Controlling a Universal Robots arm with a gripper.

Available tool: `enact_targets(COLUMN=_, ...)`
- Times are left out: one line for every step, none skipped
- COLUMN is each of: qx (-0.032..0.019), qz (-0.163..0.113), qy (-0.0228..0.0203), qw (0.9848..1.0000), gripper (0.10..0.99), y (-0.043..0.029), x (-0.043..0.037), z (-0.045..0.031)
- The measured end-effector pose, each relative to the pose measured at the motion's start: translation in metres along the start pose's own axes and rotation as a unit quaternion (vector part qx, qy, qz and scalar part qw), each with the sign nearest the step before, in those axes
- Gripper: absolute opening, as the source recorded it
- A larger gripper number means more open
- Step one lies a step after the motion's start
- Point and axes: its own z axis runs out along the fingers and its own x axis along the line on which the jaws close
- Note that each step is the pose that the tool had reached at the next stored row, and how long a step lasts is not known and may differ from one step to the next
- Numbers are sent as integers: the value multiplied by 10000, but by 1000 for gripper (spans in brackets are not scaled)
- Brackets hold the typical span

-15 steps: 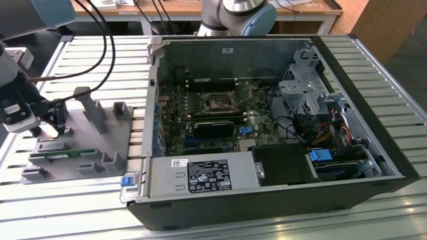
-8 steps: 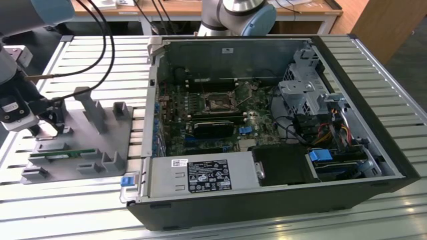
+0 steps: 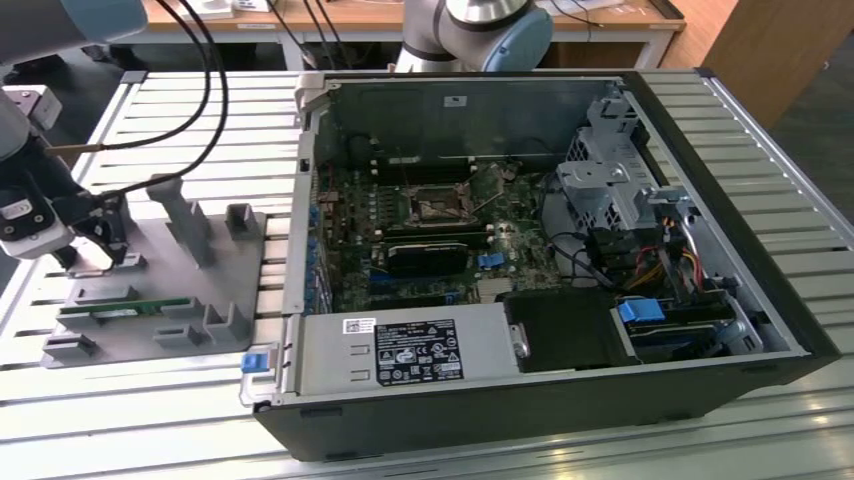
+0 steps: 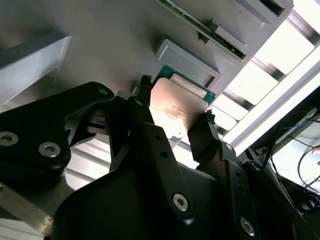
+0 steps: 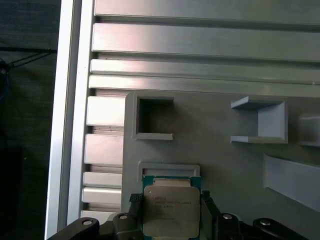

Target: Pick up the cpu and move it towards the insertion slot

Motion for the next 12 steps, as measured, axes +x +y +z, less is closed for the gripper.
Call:
enact_targets(qx=0, qz=0, qy=0, qw=10000, gripper=545, y=0, x=0, z=-11)
enact_targets(qx=0, qz=0, qy=0, qw=10000, gripper=545, y=1, x=0, z=-21)
enact_targets(qx=0, qz=0, qy=-1, qw=10000, gripper=545, y=1, x=0, z=-28)
enact_targets(qx=1, qz=0, qy=0, qw=10000, gripper=545, y=2, x=0, z=-35)
enact_targets(qx=0, qz=0, qy=-1, qw=10000, gripper=545, y=2, x=0, z=-42)
enact_targets(qx=0, qz=0, qy=-1, qw=10000, gripper=545, y=2, x=0, z=-47)
enact_targets(qx=0, qz=0, qy=-1, qw=10000, gripper=545, y=3, x=0, z=-52)
enact_targets(qx=0, qz=0, qy=-2, qw=10000, gripper=545, y=3, x=0, z=-53)
enact_targets(qx=0, qz=0, qy=-2, qw=10000, gripper=545, y=3, x=0, z=-55)
enact_targets(qx=0, qz=0, qy=0, qw=10000, gripper=545, y=3, x=1, z=-59)
enact_targets(qx=0, qz=0, qy=0, qw=10000, gripper=545, y=3, x=1, z=-62)
enact_targets(qx=0, qz=0, qy=-1, qw=10000, gripper=545, y=3, x=1, z=-64)
